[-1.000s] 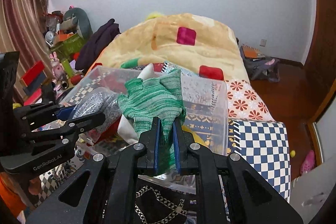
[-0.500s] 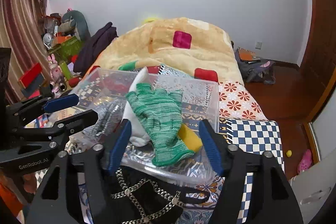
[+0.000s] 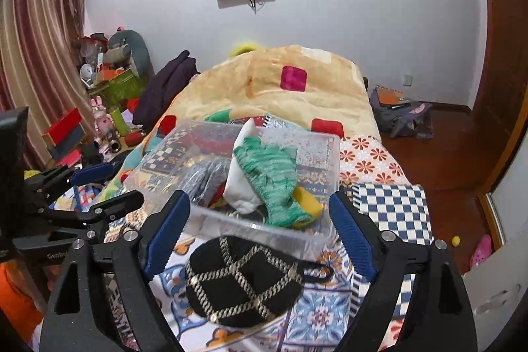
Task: Organize soft objects
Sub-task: 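Grasp the black-and-white rope bracelet with the left tool while the right tool reaches the black bag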
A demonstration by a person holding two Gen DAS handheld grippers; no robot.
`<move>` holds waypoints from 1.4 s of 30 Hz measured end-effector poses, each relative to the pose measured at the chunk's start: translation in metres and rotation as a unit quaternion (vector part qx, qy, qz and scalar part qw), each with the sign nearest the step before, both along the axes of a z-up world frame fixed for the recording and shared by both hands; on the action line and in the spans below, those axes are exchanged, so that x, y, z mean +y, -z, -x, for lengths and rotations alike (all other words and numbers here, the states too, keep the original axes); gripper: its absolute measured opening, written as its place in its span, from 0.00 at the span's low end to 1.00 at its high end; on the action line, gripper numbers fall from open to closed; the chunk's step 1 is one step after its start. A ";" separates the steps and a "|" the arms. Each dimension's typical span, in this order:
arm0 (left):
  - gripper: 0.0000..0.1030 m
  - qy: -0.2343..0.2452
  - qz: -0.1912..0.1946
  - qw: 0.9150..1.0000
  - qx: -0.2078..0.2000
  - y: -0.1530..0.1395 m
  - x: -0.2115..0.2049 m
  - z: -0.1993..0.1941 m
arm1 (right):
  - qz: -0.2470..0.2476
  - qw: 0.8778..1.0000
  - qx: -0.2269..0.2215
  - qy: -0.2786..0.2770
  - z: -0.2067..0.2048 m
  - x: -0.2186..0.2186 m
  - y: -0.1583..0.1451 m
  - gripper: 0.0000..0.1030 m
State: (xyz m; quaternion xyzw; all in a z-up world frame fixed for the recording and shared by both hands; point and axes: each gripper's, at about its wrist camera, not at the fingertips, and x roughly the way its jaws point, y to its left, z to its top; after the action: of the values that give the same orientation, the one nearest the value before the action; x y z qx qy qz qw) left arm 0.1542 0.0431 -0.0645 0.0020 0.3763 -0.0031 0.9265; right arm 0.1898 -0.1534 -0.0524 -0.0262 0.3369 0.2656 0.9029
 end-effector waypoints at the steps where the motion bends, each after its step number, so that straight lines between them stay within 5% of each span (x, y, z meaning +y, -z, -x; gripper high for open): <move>1: 0.73 -0.002 0.001 1.000 0.005 0.003 0.004 0.003 | 0.002 1.000 0.002 -0.001 0.002 0.000 0.002 0.84; 12: 0.73 -0.020 -0.004 0.996 0.081 0.060 0.032 0.028 | 0.037 0.997 0.069 -0.012 0.017 0.006 0.055 0.85; 19: 0.72 -0.031 0.000 0.996 0.088 0.081 0.039 0.034 | 0.064 0.992 0.105 -0.026 0.026 0.016 0.089 0.85; 26: 0.49 -0.032 -0.003 0.996 0.078 0.081 0.040 0.029 | 0.086 0.988 0.116 -0.052 0.031 0.031 0.102 0.85; 36: 0.08 -0.032 -0.012 0.998 0.062 0.081 0.037 0.027 | 0.073 0.990 0.106 -0.052 0.029 0.025 0.097 0.47; 42: 0.06 -0.033 -0.002 0.998 0.055 0.077 0.038 0.031 | 0.062 0.991 0.099 -0.058 0.033 0.021 0.094 0.21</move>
State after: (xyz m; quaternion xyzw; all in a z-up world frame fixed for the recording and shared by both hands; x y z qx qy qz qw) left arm 0.1229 0.0816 -0.1417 -0.0085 0.4262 0.0279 0.9042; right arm 0.1566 -0.1326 -0.1461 -0.0755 0.4381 0.2977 0.8448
